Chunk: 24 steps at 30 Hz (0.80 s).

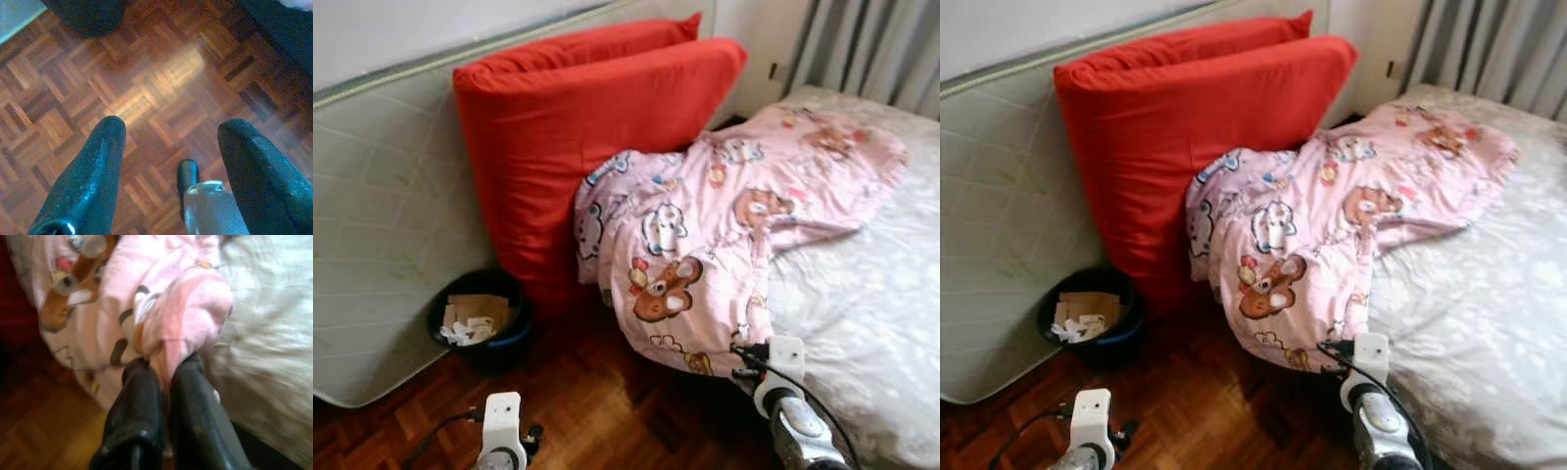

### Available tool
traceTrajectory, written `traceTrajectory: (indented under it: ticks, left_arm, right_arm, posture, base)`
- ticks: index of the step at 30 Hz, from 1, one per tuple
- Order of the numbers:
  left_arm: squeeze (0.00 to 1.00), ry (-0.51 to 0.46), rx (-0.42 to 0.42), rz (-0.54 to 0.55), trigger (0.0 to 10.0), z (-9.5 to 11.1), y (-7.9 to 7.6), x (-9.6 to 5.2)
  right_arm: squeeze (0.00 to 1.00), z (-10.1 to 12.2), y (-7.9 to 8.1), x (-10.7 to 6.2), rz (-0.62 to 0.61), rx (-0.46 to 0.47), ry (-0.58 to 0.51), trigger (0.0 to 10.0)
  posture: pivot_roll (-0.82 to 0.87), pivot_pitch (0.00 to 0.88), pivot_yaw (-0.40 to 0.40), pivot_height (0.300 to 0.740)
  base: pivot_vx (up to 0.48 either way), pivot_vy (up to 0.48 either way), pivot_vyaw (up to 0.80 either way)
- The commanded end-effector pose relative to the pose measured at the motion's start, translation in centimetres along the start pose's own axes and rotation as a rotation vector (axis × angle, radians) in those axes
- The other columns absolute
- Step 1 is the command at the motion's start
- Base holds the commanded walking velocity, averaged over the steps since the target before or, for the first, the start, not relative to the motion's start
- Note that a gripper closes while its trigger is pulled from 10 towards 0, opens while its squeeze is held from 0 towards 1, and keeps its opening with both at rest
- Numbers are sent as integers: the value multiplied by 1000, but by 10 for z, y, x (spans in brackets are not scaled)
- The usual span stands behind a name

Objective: Clean up the room

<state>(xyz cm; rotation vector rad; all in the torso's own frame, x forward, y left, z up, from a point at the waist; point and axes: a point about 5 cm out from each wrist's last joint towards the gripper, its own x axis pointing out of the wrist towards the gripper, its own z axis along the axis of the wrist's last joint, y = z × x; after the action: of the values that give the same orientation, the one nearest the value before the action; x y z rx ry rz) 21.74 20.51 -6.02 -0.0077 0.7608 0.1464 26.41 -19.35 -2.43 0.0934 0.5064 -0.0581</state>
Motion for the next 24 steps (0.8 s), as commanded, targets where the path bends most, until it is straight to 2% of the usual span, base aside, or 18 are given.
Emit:
traceTrajectory:
  ticks: [1, 8, 11, 14, 18, 22, 24]
  left_arm:
    - [0, 33, 4, 14, 10000, -9, 5, -2]
    - [0, 48, 7, 12, 10000, -12, 5, -3]
    - [0, 52, 8, 10, 10000, -13, 5, -3]
    - [0, 54, 12, 8, 10000, -14, 5, -3]
    - [0, 56, 18, 3, 10000, -14, 4, -4]
    - [0, 58, 22, 0, 10000, -15, 3, -4]
    - [0, 60, 23, -1, 10000, -15, 3, -4]
  right_arm:
    - [0, 3, 6, 2, 1, -1, -21, 10000]
    - [0, 4, 11, 2, 22, -6, -23, 10000]
    - [0, -1, 13, 2, 40, -39, 20, 10000]
    - [0, -11, 6, -2, 30, -55, 74, 10000]
    - [0, -22, -12, -9, 10, -53, 123, 10000]
    - [0, -17, -18, -10, 4, -4, 54, 10000]
    - [0, -13, -20, -10, -2, -36, 23, 10000]
  posture:
    - [45, 60, 15, 740]
    - [43, 62, 17, 740]
    - [42, 62, 17, 740]
    - [43, 63, 16, 740]
    - [43, 64, 17, 740]
    - [43, 64, 17, 740]
    - [41, 63, 17, 740]
  base:
    - [0, 0, 0]
    - [0, 0, 0]
    - [0, 0, 0]
    - [0, 0, 0]
    - [0, 0, 0]
    - [0, 0, 0]
    - [0, 0, 0]
